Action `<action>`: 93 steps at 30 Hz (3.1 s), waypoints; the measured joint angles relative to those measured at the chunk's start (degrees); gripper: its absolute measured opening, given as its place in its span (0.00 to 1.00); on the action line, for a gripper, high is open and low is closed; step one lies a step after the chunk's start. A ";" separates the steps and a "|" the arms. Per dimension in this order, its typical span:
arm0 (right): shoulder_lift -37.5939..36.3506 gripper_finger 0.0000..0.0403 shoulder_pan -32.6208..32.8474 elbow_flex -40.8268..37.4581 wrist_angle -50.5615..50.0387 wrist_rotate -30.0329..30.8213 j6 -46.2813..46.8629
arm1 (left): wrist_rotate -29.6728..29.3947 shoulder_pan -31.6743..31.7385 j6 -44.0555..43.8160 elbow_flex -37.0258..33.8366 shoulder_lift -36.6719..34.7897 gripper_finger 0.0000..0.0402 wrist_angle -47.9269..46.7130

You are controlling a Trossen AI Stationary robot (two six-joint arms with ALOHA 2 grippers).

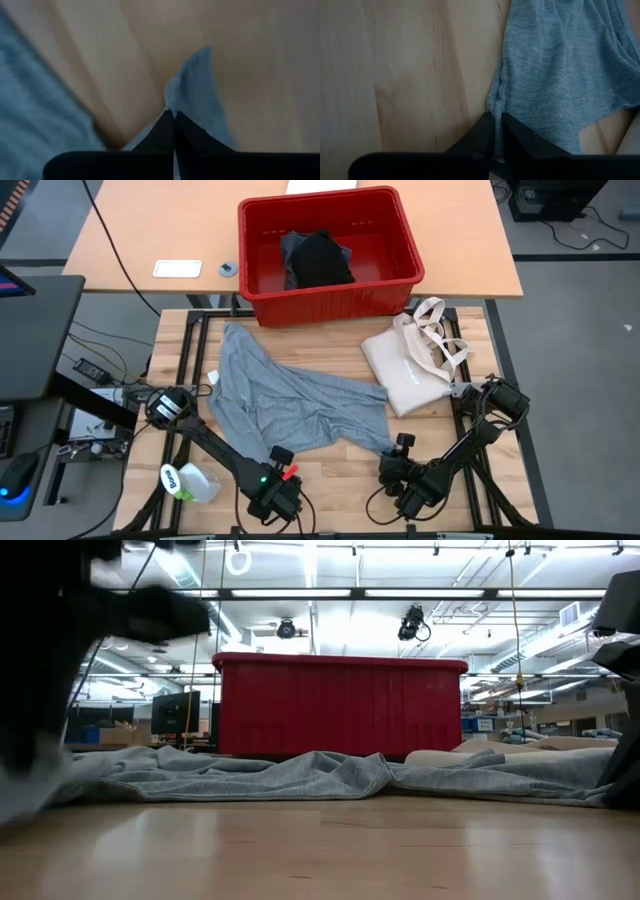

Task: Fold Laundry from Bin
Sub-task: Fold the gray shirt

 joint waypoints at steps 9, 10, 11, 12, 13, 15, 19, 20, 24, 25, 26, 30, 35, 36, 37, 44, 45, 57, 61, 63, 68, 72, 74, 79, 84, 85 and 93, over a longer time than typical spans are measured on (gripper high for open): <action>-5.37 0.12 1.97 0.00 -8.34 -6.63 3.76 | -5.46 -4.22 -16.77 27.18 -0.11 0.01 -33.85; -6.21 0.12 2.44 0.00 -10.13 -7.46 4.71 | -6.77 -5.02 -17.82 29.38 -0.42 0.01 -33.40; -6.96 0.12 2.97 -0.02 -11.53 -8.38 5.52 | -7.24 -5.77 -17.31 30.95 -1.20 0.01 -32.37; -7.72 0.11 3.49 -0.04 -12.17 -9.40 5.91 | -7.83 -7.04 -16.64 32.63 -1.78 0.01 -32.40; -8.64 0.11 4.17 -0.04 -12.44 -10.22 5.98 | -8.91 -8.16 -16.64 34.79 -2.07 0.01 -32.90; -10.47 0.10 5.59 -0.02 -13.12 -11.34 5.98 | -12.17 -10.06 -16.51 39.53 -2.39 0.01 -33.10; -13.72 0.11 7.48 -0.02 -13.50 -10.29 5.91 | -26.69 -15.41 -11.73 46.33 -3.44 0.01 -32.92; -14.41 0.11 7.74 -0.02 -14.04 -10.19 5.92 | -30.78 -16.35 -10.81 47.67 -3.55 0.01 -33.03; -16.20 0.14 8.13 -0.02 -14.15 -11.05 6.04 | -46.52 -20.57 -11.24 46.99 -6.30 0.01 -33.41; -16.22 0.15 8.12 -0.02 -13.81 -11.58 6.00 | -48.57 -20.96 -11.77 46.96 -6.79 0.01 -33.22; -16.14 0.16 8.09 -0.02 -13.25 -12.25 5.77 | -50.13 -21.60 -11.96 46.94 -7.26 0.01 -33.22; -15.69 0.24 8.11 -0.65 -11.14 -15.17 5.96 | -53.33 -23.28 -13.04 46.82 -7.82 0.01 -33.22; -15.65 0.39 7.93 -2.98 -9.38 -18.55 6.33 | -54.33 -24.22 -12.64 46.81 -7.93 0.01 -33.21; -15.65 0.41 7.80 -3.06 -9.23 -18.53 6.24 | -54.31 -24.22 -12.68 46.81 -7.93 0.01 -33.21; -15.65 0.43 7.76 -3.06 -8.91 -18.09 6.20 | -54.32 -24.22 -12.90 46.78 -7.93 0.01 -33.21; -15.65 0.43 7.69 -4.87 -8.03 -11.69 5.41 | -54.31 -24.17 -13.16 46.78 -7.93 0.02 -33.21; -15.65 0.43 7.69 -5.85 -6.79 -11.47 5.42 | -54.29 -24.17 -13.18 46.78 -7.93 0.02 -33.19; -15.63 0.36 5.73 -12.68 7.70 -4.22 0.75 | -54.16 -23.78 -13.88 46.78 -7.93 0.02 -33.19; -15.63 0.36 5.22 -13.92 8.22 -4.25 0.97 | -54.10 -23.78 -13.93 46.78 -7.93 0.02 -33.19; -15.63 0.35 5.18 -14.72 9.54 -4.63 0.92 | -53.85 -23.78 -13.97 46.78 -7.93 0.02 -33.19; -15.63 0.24 5.20 -15.85 11.29 -4.82 1.88 | -52.76 -23.78 -14.14 46.78 -7.93 0.02 -33.19; -15.63 0.06 5.20 -15.85 11.24 -4.88 1.94 | -52.75 -23.78 -14.14 46.77 -7.93 0.02 -33.19; -15.63 0.03 5.20 -15.85 11.06 -5.34 1.83 | -52.76 -23.78 -14.14 46.78 -7.93 0.02 -33.17; -15.73 0.02 5.11 -15.79 10.62 -5.90 2.39 | -52.76 -23.78 -14.13 46.76 -7.93 0.02 -33.19; -16.71 0.02 5.11 -12.86 9.10 -7.25 0.27 | -52.76 -23.78 -14.12 46.78 -7.93 0.02 -33.17; -17.00 0.03 5.11 -12.10 8.21 -7.81 -0.33 | -52.76 -23.78 -14.12 46.76 -7.93 0.02 -33.19; -19.80 0.06 5.14 -8.07 2.47 -12.01 -1.69 | -52.51 -23.69 -14.14 46.76 -7.93 0.02 -33.18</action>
